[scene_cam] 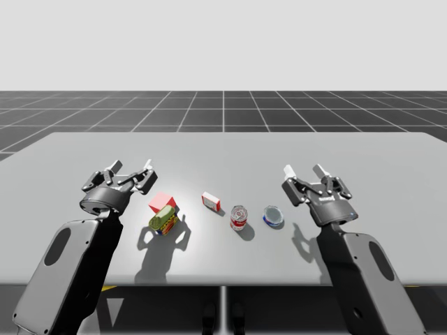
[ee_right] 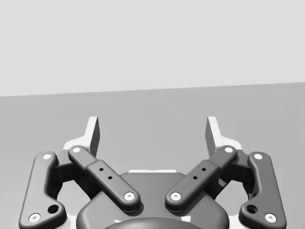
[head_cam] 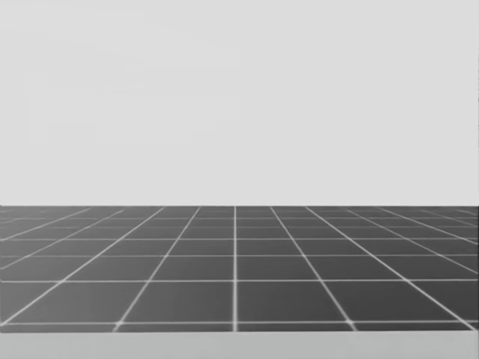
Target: Find the red cube and pick it up.
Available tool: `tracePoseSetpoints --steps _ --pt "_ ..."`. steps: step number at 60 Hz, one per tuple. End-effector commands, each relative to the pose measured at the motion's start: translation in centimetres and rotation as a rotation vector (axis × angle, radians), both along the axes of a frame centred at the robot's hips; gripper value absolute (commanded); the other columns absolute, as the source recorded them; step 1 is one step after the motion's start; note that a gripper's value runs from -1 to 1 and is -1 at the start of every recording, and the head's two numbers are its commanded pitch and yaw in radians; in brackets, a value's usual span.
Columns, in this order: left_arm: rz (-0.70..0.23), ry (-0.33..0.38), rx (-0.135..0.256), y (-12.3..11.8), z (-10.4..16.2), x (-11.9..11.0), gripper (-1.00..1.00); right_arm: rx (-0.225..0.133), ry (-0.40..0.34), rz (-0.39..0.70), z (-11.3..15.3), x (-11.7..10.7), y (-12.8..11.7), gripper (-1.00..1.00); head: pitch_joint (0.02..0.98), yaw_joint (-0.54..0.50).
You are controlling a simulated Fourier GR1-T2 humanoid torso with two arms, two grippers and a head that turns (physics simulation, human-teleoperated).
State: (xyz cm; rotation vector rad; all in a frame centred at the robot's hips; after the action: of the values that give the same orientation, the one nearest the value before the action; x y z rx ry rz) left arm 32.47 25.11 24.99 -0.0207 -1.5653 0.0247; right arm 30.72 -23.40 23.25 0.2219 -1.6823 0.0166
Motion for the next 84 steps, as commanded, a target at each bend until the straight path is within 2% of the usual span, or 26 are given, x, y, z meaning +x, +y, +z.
tracePoseSetpoints --steps 1,4,7,10,14,31,33,35,49,72,73,77,84 --pt "0.001 -0.001 0.001 0.0 0.0 0.0 -1.0 0.028 -0.03 -0.024 -0.2 -0.1 0.1 -1.0 0.065 -0.01" --pt "0.001 -0.001 0.001 0.0 0.0 0.0 -1.0 0.005 -0.034 -0.015 -0.2 -0.1 0.1 -1.0 0.071 -0.01" --pt "0.002 -0.001 0.001 0.0 0.0 0.0 -1.0 0.014 -0.022 0.013 0.0 -0.1 -0.1 -1.0 0.08 -0.01" --pt "0.001 -0.001 0.001 0.0 0.0 0.0 -1.0 -0.002 -0.009 0.018 0.1 -0.1 -0.2 -1.0 0.102 -0.01" --pt "0.001 -0.001 0.002 0.0 0.0 0.0 -1.0 -0.001 -0.005 0.01 0.1 0.0 -0.2 -1.0 0.134 -0.01" --pt "0.002 0.001 0.011 0.0 -0.1 0.1 -1.0 -0.045 0.006 -0.012 -0.2 0.2 0.0 -1.0 0.426 -0.01" --pt "0.002 0.001 0.011 0.0 -0.1 0.1 -1.0 -0.061 0.004 -0.015 -0.3 0.2 0.0 -1.0 0.469 -0.01" --pt "0.002 0.001 0.012 0.1 -0.1 0.1 -1.0 -0.073 0.0 -0.017 -0.4 0.2 0.1 -1.0 0.487 -0.01" --pt "0.001 0.003 0.018 0.1 -0.2 0.2 -1.0 -0.084 0.014 -0.012 -0.5 0.2 0.1 -1.0 0.642 0.02" --pt "0.003 0.006 0.023 0.1 -0.2 0.2 -1.0 -0.115 0.053 0.023 -1.2 0.1 0.7 -1.0 0.792 0.28" --pt "0.004 0.013 0.032 0.1 -0.2 0.1 -1.0 -0.122 0.056 0.027 -1.3 0.1 0.9 -1.0 0.803 0.3" --pt "0.002 0.015 0.03 0.0 -0.3 0.2 -1.0 -0.145 0.054 0.02 -1.6 0.1 1.1 -1.0 0.817 0.33" --pt "-0.002 0.016 0.025 0.1 -0.3 0.2 -1.0 -0.143 0.06 0.028 -1.8 0.2 1.3 -1.0 0.829 0.36"
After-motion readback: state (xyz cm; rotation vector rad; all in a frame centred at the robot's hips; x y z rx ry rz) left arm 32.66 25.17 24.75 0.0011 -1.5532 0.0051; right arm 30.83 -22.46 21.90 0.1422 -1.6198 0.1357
